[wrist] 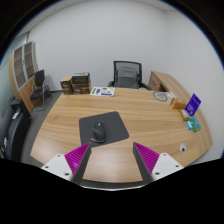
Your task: Arrange mouse
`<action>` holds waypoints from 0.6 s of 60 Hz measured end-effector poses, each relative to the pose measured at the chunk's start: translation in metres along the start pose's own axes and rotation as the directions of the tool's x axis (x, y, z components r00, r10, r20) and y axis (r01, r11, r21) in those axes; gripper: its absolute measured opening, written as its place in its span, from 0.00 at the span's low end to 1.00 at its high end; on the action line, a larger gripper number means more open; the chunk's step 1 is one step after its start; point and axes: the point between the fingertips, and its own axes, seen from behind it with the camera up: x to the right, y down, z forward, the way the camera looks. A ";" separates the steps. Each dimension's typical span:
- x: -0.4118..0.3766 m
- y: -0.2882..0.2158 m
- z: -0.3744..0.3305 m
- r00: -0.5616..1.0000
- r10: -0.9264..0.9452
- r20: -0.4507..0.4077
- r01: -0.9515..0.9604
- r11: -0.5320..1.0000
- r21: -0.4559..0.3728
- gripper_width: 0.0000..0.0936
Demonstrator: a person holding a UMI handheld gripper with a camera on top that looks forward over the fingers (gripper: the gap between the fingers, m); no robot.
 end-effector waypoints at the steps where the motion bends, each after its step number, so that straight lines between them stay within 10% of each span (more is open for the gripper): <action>1: 0.003 0.003 -0.008 1.000 -0.001 0.000 0.001 1.000 0.000 0.91; 36: 0.074 0.053 -0.103 0.996 0.067 -0.056 -0.066 0.998 0.019 0.91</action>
